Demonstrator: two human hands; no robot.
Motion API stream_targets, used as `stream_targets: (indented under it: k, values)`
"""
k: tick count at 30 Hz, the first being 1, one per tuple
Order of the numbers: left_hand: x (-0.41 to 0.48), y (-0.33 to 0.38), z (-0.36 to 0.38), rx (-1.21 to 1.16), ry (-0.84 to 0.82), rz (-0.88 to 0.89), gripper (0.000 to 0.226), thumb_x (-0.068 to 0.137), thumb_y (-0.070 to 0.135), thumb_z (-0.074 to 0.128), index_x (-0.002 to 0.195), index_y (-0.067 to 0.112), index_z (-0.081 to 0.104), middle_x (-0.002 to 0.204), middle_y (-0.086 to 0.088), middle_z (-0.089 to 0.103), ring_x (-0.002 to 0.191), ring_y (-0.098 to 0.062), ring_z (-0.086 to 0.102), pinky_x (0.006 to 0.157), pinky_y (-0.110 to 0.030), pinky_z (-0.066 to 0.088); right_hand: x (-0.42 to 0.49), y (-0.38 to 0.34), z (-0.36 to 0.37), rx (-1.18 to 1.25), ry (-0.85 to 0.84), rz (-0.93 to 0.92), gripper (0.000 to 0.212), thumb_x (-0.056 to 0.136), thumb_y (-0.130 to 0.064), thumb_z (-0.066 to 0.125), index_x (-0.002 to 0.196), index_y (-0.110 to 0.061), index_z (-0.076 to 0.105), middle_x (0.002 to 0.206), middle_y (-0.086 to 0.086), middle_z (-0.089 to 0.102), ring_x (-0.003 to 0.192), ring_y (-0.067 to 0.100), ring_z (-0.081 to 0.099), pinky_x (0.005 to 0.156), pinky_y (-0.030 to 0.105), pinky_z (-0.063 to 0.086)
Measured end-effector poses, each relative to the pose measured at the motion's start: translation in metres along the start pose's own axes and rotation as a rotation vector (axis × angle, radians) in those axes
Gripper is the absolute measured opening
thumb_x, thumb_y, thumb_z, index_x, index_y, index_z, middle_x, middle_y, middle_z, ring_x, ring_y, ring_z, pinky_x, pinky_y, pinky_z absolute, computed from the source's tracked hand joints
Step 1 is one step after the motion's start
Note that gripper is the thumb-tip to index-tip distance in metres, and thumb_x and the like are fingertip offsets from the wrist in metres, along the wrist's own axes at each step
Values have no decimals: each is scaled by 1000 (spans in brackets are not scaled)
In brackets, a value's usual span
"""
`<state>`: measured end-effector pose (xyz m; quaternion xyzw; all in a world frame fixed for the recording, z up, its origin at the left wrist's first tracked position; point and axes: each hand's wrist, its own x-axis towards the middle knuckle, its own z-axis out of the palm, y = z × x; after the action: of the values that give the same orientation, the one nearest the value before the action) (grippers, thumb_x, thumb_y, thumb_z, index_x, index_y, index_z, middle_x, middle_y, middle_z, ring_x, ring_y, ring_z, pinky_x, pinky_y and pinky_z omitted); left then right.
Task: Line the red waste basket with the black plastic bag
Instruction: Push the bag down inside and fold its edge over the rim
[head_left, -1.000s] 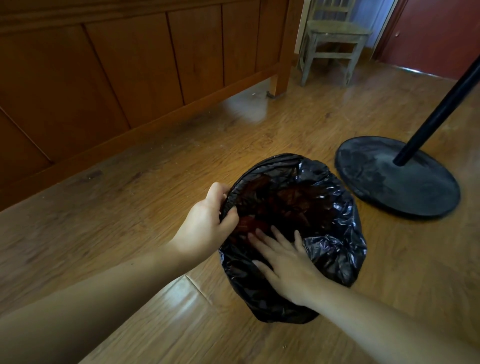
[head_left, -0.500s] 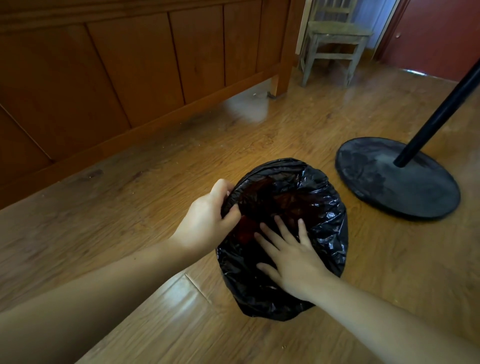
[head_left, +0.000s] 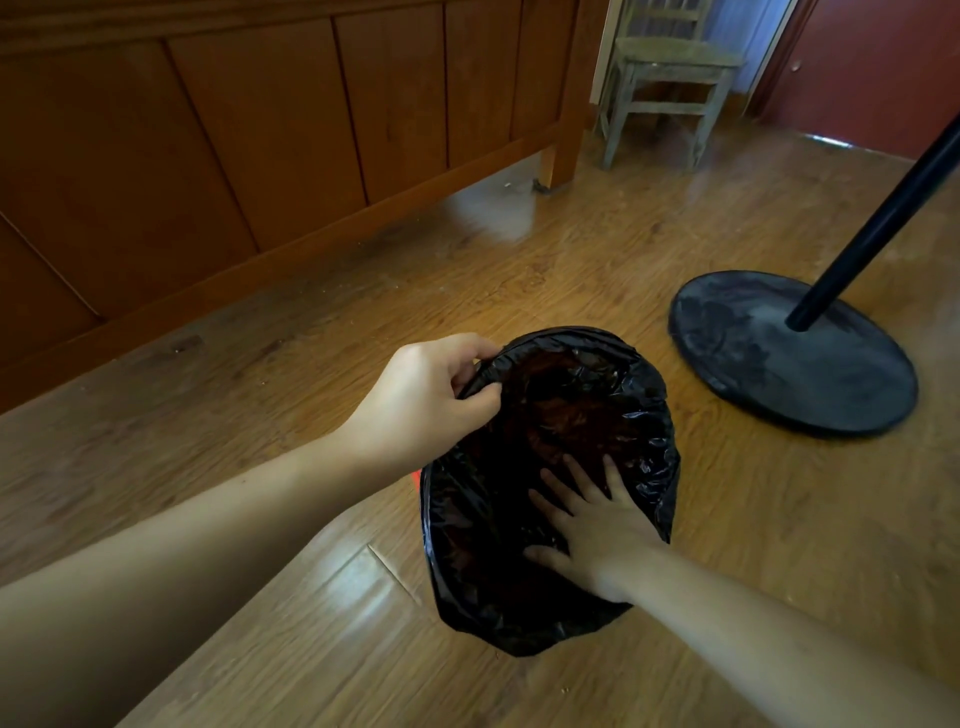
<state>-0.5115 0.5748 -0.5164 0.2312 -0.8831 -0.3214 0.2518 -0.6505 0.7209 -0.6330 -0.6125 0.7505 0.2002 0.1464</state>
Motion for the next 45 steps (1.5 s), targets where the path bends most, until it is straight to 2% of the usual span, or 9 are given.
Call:
stream_targets:
  k: [8,13,18,20,24,33,38,41,45]
  values:
    - [0,1,1,-70,-81,-71,25,83,16,62,107,19,62,63,-13,61,48,-12,51,50,-19,44,-19,-7,-13,95,467,-187,52,89,-46,38,130,-15,44,144,9,36,138,29,17,108,48,-1]
    - [-3,6,4,-159,-181,-105,20,83,15,62,99,26,63,74,-23,66,61,-31,60,59,-34,50,1,5,-5,-160,202,-142,66,89,-57,25,143,-25,4,154,3,-9,138,27,-19,103,50,-22]
    - [-6,7,10,-201,-239,-121,15,82,10,63,92,21,65,52,-8,51,46,-10,42,47,-18,36,7,18,13,-459,-3,-51,72,87,-63,13,143,-19,-2,152,7,-17,134,28,-28,102,49,-25]
    - [-6,7,12,-216,-266,-122,14,83,11,61,92,21,66,55,-11,56,48,-16,47,50,-24,40,8,18,14,-492,-17,-34,73,87,-64,11,142,-18,-1,152,8,-16,133,28,-29,101,50,-25]
    - [-6,4,14,-177,-247,-108,23,84,16,59,106,22,64,74,-24,66,62,-33,59,55,-35,48,3,18,8,-330,37,-58,70,89,-60,17,143,-17,5,153,6,-12,136,28,-22,104,49,-22]
    - [-13,-22,21,-105,-123,-110,24,91,25,48,114,23,42,83,18,57,78,4,54,67,-14,53,-9,-18,-6,549,167,22,58,91,-55,13,142,-33,-3,154,-7,-10,139,16,-13,111,45,-9]
    - [-25,-29,37,-107,-92,-197,13,92,26,45,99,27,34,79,2,59,67,-14,58,57,-34,56,7,-17,-8,586,137,122,59,90,-57,12,141,-34,-7,154,-8,-8,140,19,-11,111,50,-6]
    - [-37,-33,49,-131,-102,-317,12,92,24,45,86,21,35,69,-5,55,53,-4,53,44,-24,46,10,-11,4,516,88,116,59,91,-57,15,141,-35,-9,154,-7,-8,140,21,-12,110,51,-8]
    - [-58,-32,66,-234,-165,-529,11,91,20,45,84,17,37,88,-21,62,78,-37,64,64,-54,55,8,0,24,398,-18,95,62,90,-58,18,141,-35,-8,154,-4,-11,139,23,-17,107,52,-14]
